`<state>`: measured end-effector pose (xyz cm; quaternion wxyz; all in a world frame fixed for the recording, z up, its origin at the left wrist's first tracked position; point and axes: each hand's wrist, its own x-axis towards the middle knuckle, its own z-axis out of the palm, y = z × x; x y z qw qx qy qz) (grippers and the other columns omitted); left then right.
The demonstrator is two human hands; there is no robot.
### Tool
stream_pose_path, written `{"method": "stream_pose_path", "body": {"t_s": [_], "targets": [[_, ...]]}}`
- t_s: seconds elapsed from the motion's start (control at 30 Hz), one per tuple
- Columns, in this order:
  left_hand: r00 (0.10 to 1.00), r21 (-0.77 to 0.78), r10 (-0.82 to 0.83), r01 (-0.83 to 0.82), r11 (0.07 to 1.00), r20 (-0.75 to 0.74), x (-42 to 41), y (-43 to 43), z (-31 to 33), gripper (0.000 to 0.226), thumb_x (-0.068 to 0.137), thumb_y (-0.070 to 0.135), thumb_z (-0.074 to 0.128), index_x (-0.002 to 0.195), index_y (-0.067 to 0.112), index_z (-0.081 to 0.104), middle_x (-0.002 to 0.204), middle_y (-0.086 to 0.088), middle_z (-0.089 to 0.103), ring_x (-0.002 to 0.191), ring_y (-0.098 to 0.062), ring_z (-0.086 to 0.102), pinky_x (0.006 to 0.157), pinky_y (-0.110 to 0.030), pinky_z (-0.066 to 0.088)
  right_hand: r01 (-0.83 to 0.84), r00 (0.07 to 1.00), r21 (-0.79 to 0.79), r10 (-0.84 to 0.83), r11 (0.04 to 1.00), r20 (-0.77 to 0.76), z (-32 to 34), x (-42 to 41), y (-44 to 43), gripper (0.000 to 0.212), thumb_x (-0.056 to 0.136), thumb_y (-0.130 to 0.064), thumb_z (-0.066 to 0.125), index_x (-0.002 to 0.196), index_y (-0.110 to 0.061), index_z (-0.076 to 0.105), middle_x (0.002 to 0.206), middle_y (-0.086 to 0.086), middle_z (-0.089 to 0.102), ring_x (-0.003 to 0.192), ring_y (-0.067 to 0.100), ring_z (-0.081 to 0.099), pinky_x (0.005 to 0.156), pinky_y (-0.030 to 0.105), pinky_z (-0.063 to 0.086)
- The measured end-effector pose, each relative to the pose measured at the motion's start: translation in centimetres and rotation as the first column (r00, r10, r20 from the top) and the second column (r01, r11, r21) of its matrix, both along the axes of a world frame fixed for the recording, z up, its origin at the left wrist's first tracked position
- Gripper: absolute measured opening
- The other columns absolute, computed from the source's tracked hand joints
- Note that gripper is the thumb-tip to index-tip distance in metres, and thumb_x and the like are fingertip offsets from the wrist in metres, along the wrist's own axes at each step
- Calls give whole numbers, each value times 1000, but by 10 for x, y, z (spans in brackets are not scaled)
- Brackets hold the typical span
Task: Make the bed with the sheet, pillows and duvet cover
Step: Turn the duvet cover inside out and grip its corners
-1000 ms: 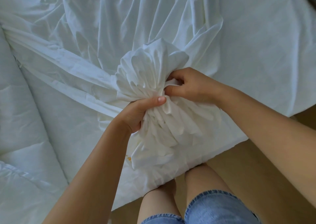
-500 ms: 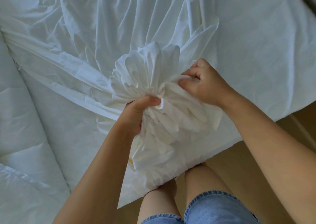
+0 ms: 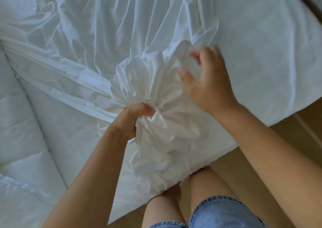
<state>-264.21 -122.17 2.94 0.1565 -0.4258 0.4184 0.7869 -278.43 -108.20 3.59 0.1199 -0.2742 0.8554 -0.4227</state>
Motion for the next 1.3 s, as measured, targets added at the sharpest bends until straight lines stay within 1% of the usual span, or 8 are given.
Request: {"method": "stream_pose_path", "body": {"t_s": [0.13,0.23,0.4,0.57,0.83,1.0,1.13,1.3], "targets": [[998,61,-25,29,998,-66,-7,5,-6,48,43,12,67,90,6,69,76,-10,67,68,-23,66,60,-30,54,-124,920,8,112,992,377,-8,36,5,17,88,-18,63,96,-3,64,95,6,57,96,26,56,84,29,42],[991,121,-106,115,986,-81,-10,4,-7,35,46,12,71,81,14,75,76,-7,70,70,-21,69,61,-30,55,-126,939,-116,156,985,306,-7,41,-3,10,89,-2,56,86,4,63,87,11,61,85,26,57,78,33,46],[966,197,-149,192,962,-213,-10,0,-3,47,43,30,91,86,17,77,78,-6,73,75,-19,71,63,-30,57,-134,839,-320,279,938,468,5,50,-13,10,91,-5,52,85,2,55,83,7,58,79,16,55,76,24,46],[961,153,36,7,988,-276,-14,10,-1,51,40,28,92,87,16,76,79,-7,72,75,-20,70,63,-30,56,-59,732,-315,255,947,632,7,44,-17,7,94,-7,51,90,-5,58,101,3,58,94,13,57,87,19,46],[963,138,35,3,990,-268,-22,11,2,34,51,13,68,83,19,77,76,-5,71,73,-19,70,64,-31,57,-35,755,-222,172,974,633,6,30,-25,11,90,-12,59,83,-3,60,110,-1,53,97,5,52,84,0,34],[983,84,-24,40,996,-183,-18,1,6,38,49,15,67,87,17,73,76,-5,70,72,-20,69,63,-32,56,-108,791,-166,186,980,583,8,21,-25,9,88,-19,63,81,-13,63,117,-4,53,108,10,52,104,27,35],[987,23,78,-76,997,-137,-15,6,2,31,43,15,67,72,15,75,69,-4,69,65,-19,68,60,-30,55,6,855,-26,9,1000,519,1,11,2,34,83,-32,69,112,-17,61,120,-3,53,108,4,48,94,10,32],[992,60,72,-67,996,-100,-17,11,-4,29,42,12,66,70,14,75,67,-5,69,62,-21,68,57,-29,55,45,669,92,-99,995,737,-9,25,23,18,90,-28,61,91,-11,68,90,3,71,86,16,67,83,36,53]]}}
